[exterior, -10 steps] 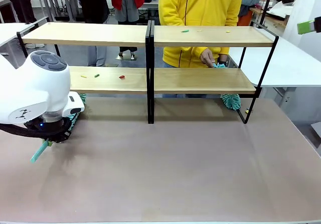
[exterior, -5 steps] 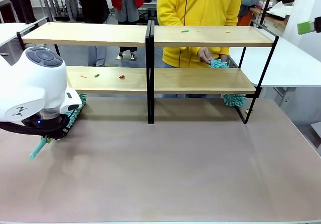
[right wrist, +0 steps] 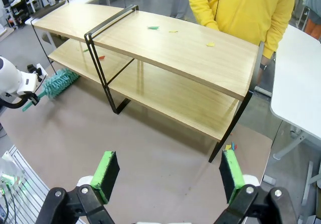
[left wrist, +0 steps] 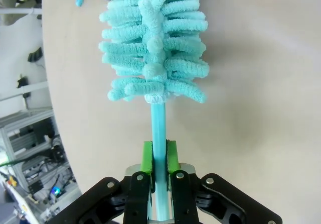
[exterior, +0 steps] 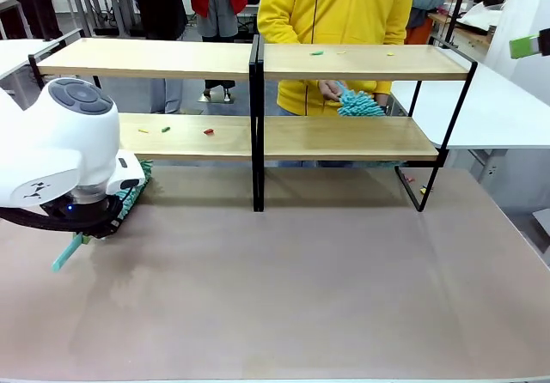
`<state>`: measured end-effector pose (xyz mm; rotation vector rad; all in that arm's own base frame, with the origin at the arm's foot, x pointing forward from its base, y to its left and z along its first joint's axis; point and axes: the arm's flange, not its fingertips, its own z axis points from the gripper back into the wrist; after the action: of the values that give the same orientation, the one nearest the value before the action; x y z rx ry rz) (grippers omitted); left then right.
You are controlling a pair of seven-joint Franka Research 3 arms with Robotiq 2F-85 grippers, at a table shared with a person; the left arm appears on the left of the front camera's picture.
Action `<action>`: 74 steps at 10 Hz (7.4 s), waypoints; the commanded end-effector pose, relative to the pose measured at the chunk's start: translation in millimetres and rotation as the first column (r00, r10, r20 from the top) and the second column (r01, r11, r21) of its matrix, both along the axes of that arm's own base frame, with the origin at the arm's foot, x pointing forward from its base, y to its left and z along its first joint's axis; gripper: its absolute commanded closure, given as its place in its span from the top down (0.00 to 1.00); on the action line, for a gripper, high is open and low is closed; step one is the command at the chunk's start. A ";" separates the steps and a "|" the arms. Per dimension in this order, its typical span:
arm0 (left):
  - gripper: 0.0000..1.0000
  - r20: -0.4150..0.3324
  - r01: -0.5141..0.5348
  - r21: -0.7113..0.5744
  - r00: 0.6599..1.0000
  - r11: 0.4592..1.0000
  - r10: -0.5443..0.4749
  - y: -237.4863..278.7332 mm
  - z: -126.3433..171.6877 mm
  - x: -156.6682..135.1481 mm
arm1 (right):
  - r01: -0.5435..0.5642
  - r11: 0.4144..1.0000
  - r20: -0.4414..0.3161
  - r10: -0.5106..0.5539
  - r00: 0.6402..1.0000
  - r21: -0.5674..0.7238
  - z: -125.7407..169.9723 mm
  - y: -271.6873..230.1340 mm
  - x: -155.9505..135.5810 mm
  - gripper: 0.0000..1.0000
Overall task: Clean the shelves.
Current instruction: Clean a randomly selected level of the Shelf with the Duster, then clean another randomly selected level of the Shelf with the Duster.
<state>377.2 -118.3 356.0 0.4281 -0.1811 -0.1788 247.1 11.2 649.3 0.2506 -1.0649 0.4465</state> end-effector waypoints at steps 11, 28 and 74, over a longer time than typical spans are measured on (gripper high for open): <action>0.12 0.202 -0.325 0.052 0.929 0.944 0.309 15.1 -19.0 -87.2 | -0.002 1.000 0.000 0.002 1.000 0.003 0.3 -0.9 0.2 1.00; 0.12 -0.149 0.043 -0.297 0.985 0.954 -0.091 263.1 77.6 -262.6 | -0.002 1.000 0.000 0.002 1.000 0.003 0.3 -0.9 0.2 1.00; 0.12 -0.025 0.540 -0.451 0.788 0.710 -0.615 20.5 240.4 -84.4 | -0.002 1.000 0.000 0.002 1.000 0.003 0.3 -0.9 0.2 1.00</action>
<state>282.7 -105.7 576.3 -0.1104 -0.1308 -0.8676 247.0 11.4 649.3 0.2505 -1.0643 0.4469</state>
